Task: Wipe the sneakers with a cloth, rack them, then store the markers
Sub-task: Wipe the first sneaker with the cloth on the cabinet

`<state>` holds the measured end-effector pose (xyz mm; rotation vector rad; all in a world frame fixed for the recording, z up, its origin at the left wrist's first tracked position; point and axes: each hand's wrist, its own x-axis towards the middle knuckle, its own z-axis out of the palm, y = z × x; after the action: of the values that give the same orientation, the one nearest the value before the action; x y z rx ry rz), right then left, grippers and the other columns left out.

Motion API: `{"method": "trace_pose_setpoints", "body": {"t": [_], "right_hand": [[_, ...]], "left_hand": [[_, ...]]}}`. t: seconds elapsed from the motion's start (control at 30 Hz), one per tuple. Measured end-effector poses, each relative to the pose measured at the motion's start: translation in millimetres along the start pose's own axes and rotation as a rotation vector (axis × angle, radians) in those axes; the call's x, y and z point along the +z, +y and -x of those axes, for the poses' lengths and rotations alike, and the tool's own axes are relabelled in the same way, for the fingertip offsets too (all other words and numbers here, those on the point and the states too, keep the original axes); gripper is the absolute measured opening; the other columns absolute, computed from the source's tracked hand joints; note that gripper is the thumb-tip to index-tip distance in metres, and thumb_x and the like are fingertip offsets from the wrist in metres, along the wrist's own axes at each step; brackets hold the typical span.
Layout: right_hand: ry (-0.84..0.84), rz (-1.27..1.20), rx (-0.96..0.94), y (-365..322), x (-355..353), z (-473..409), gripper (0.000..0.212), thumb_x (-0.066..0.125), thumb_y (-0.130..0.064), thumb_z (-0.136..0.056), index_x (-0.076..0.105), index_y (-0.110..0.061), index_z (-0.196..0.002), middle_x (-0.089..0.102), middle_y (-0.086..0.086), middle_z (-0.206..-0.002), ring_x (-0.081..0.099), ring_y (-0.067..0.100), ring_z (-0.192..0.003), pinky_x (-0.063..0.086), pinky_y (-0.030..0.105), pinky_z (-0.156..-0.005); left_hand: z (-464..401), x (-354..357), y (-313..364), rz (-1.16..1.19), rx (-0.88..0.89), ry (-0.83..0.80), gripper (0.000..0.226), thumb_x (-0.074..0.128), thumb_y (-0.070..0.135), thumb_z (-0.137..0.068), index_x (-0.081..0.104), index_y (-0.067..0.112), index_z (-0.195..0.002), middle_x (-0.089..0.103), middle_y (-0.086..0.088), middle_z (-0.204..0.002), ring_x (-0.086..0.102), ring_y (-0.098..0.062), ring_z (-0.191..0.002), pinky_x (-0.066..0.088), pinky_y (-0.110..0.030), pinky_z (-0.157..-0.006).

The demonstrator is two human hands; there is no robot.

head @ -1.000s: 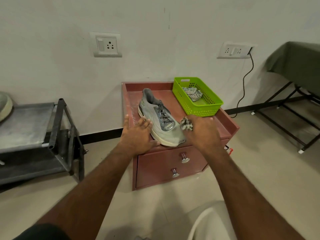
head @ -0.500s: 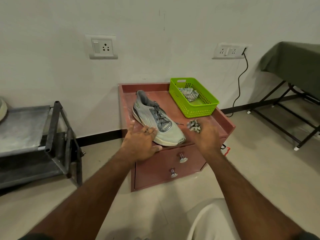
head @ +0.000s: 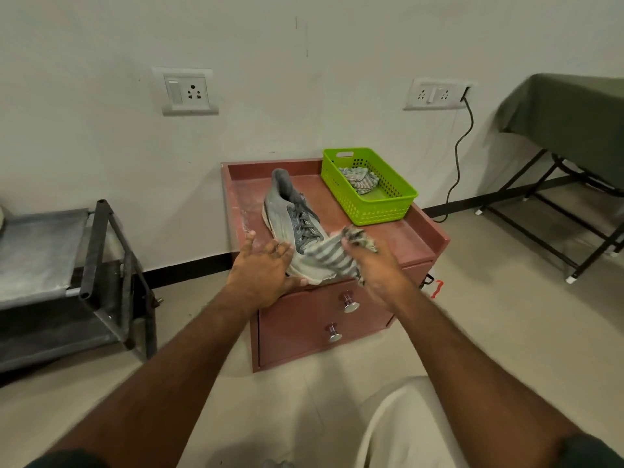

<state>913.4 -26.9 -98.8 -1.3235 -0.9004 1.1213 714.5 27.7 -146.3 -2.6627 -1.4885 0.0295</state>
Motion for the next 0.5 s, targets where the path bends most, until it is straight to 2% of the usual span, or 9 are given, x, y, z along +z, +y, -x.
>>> {"method": "trace_pose_setpoints", "body": {"t": [0.03,0.07,0.13,0.2,0.27,0.3,0.4,0.5], "right_hand": [[0.103,-0.056,-0.065,-0.5,-2.0,-2.3,0.009,0.066,-0.009,-0.093,0.064,-0.017,-0.093,0.073,-0.008,-0.075,0.07,0.01,-0.072,0.055,0.022,-0.063],[0.182,-0.009,-0.156,-0.8,-3.6,-6.8,0.008,0.065,-0.007,-0.094,0.066,-0.015,-0.094,0.073,-0.007,-0.078,0.069,0.008,-0.071,0.055,0.02,-0.063],[0.228,0.224,-0.312,2.6,-3.0,-11.5,0.014,0.063,-0.005,-0.092,0.073,-0.012,-0.1,0.074,-0.005,-0.088,0.067,0.008,-0.079,0.053,0.02,-0.072],[0.218,0.376,-0.234,12.0,1.6,-12.3,0.015,0.064,-0.01,-0.09,0.074,-0.022,-0.092,0.071,-0.011,-0.081,0.063,0.006,-0.075,0.048,0.023,-0.068],[0.152,0.378,-0.111,17.1,10.8,-9.1,0.02,0.063,-0.012,-0.092,0.069,-0.028,-0.082,0.066,-0.012,-0.071,0.06,0.007,-0.065,0.048,0.023,-0.059],[0.113,0.333,-0.08,18.7,16.2,-7.2,0.019,0.061,-0.013,-0.093,0.069,-0.028,-0.084,0.069,-0.01,-0.073,0.063,0.009,-0.066,0.051,0.024,-0.059],[0.117,0.306,-0.089,19.2,26.2,-9.1,0.014,0.06,-0.023,-0.095,0.072,-0.022,-0.103,0.075,-0.003,-0.094,0.071,0.014,-0.086,0.058,0.033,-0.076],[0.275,0.149,0.034,17.7,18.5,-15.4,0.017,0.062,-0.031,-0.092,0.07,-0.016,-0.094,0.075,0.006,-0.093,0.073,0.026,-0.085,0.061,0.051,-0.076]], "left_hand": [[0.0,-0.2,0.7,0.01,-0.008,0.007,0.079,0.018,0.07,-0.097,0.019,0.02,-0.158,0.022,0.004,-0.165,0.013,-0.014,-0.153,-0.006,-0.056,-0.12],[-0.1,-0.1,1.4,0.02,-0.018,0.014,0.077,0.017,0.068,-0.098,0.019,0.02,-0.158,0.022,0.004,-0.165,0.013,-0.013,-0.153,-0.007,-0.056,-0.12],[0.0,0.1,4.2,0.047,-0.039,0.024,0.084,0.014,0.073,-0.094,0.02,0.019,-0.158,0.023,0.003,-0.165,0.012,-0.012,-0.153,-0.009,-0.058,-0.12],[1.6,0.3,8.5,0.052,-0.047,0.039,0.1,0.009,0.083,-0.083,0.019,0.019,-0.158,0.024,0.002,-0.164,0.013,-0.012,-0.152,-0.012,-0.058,-0.119],[3.5,0.9,11.7,0.04,-0.045,0.061,0.105,0.013,0.09,-0.078,0.02,0.021,-0.158,0.028,-0.001,-0.162,0.017,-0.014,-0.152,-0.01,-0.058,-0.12],[4.3,0.6,11.6,0.029,-0.053,0.074,0.106,0.016,0.091,-0.077,0.023,0.022,-0.157,0.031,-0.003,-0.161,0.02,-0.016,-0.151,-0.008,-0.058,-0.12],[9.9,-4.3,4.1,0.021,-0.094,0.069,0.101,0.022,0.089,-0.08,0.03,0.021,-0.154,0.033,-0.003,-0.16,0.022,-0.015,-0.15,-0.007,-0.058,-0.121],[19.3,-9.5,-1.2,0.035,-0.103,0.041,0.095,0.031,0.085,-0.083,0.032,0.021,-0.154,0.028,0.002,-0.162,0.021,-0.011,-0.15,-0.015,-0.057,-0.117]]}}
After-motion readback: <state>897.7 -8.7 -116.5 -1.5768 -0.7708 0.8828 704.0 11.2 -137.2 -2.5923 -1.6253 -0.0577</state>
